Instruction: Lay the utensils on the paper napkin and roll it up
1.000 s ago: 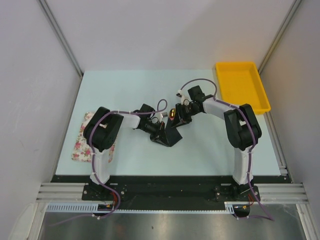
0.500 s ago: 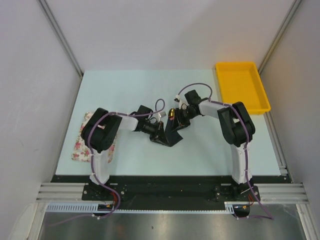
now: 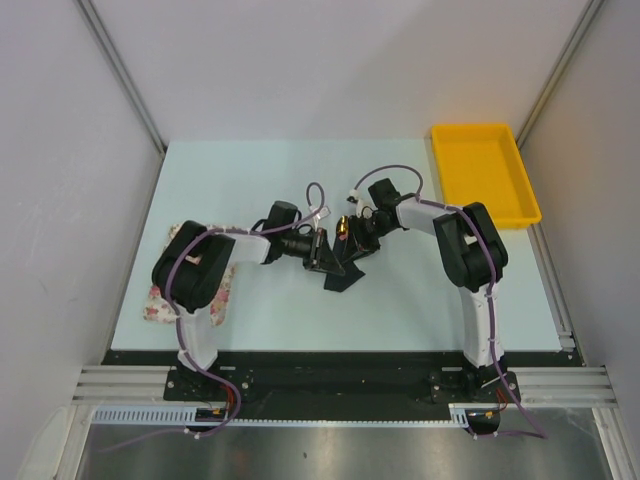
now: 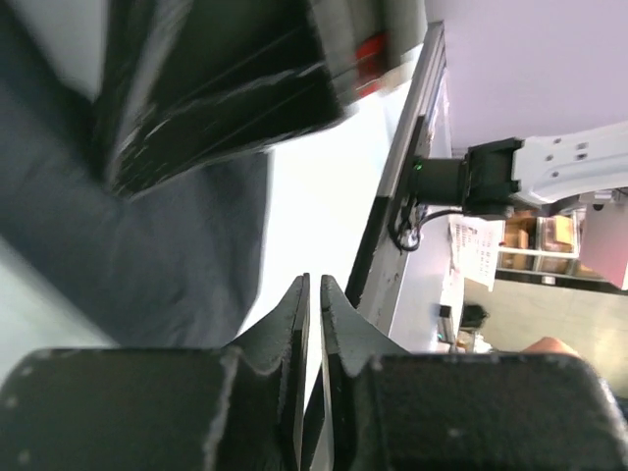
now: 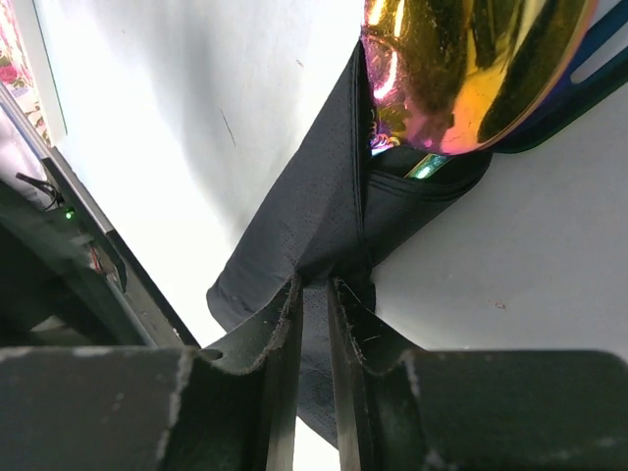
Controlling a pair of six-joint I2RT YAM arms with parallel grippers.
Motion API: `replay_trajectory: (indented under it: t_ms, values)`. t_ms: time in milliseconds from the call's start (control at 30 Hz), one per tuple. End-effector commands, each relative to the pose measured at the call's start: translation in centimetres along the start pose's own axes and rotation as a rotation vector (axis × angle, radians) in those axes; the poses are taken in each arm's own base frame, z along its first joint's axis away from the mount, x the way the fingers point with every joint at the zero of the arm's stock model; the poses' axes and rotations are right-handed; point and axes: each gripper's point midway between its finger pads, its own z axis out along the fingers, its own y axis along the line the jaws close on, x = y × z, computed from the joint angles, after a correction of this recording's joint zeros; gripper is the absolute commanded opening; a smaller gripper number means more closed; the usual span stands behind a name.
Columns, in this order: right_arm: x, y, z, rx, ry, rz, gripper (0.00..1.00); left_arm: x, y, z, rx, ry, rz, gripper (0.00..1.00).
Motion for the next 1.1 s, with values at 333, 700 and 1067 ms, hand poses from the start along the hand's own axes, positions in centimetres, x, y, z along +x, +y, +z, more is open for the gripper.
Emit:
replay_trajectory:
  t_ms: [333, 700, 1067]
  values:
    - [-7.7, 3.5, -5.8, -0.090, -0.271, -0.006, 0.33, 3.8, 7.0, 0.5, -0.066, 0.041, -0.260, 0.01]
    - [-6.4, 1.2, -4.3, -0.009, -0.250, 0.148, 0.49, 3.3, 6.6, 0.6, -0.060, 0.035, -0.240, 0.00]
    - [-2.3, -2.1, -0.6, 0.157, -0.154, 0.205, 0.47, 3.2, 6.6, 0.4, -0.063, 0.033, -0.230, 0.01]
